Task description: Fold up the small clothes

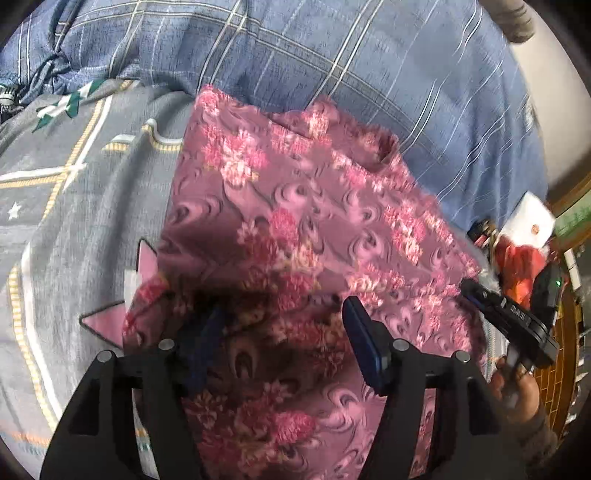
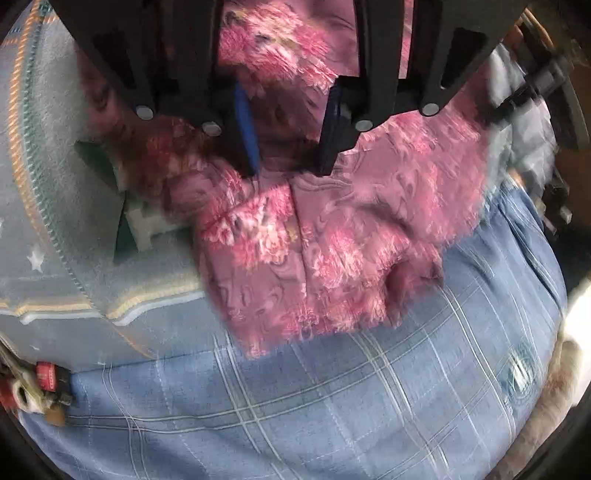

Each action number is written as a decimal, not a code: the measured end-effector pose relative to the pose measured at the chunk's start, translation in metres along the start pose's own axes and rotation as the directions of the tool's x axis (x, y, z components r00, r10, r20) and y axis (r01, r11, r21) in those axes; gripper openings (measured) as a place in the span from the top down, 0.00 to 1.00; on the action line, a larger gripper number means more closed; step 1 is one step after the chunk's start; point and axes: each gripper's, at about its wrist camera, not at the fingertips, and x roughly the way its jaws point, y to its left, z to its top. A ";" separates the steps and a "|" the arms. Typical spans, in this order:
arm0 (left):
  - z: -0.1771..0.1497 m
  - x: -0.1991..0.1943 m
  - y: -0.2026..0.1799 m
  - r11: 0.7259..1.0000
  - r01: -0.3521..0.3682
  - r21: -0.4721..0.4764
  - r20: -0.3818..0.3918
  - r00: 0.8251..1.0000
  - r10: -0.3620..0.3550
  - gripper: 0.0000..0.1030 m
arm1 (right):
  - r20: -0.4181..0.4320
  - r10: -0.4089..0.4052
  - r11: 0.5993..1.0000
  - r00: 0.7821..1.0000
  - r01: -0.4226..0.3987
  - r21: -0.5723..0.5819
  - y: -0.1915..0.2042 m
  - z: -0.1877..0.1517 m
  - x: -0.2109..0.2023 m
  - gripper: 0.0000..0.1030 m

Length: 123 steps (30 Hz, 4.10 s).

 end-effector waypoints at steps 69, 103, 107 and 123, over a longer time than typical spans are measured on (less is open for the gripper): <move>-0.239 -0.067 0.029 0.995 0.084 0.056 -0.460 0.886 -0.049 0.96 | -0.243 -0.063 0.993 0.968 0.035 -0.116 -0.123 -0.189 -0.151 0.53; -0.206 -0.122 -0.018 0.920 0.358 0.156 -0.359 0.889 -0.285 0.96 | -0.250 0.134 0.975 0.959 -0.173 -0.141 -0.082 -0.192 -0.169 0.95; -0.179 -0.142 -0.021 0.901 0.416 0.123 -0.270 0.888 -0.373 0.96 | -0.178 0.245 0.960 0.953 -0.265 -0.094 -0.073 -0.174 -0.186 0.95; -0.051 -0.106 0.047 0.926 0.328 -0.186 -0.020 0.941 -0.337 0.96 | 0.020 0.389 0.921 0.921 -0.389 0.003 -0.057 -0.075 -0.150 0.95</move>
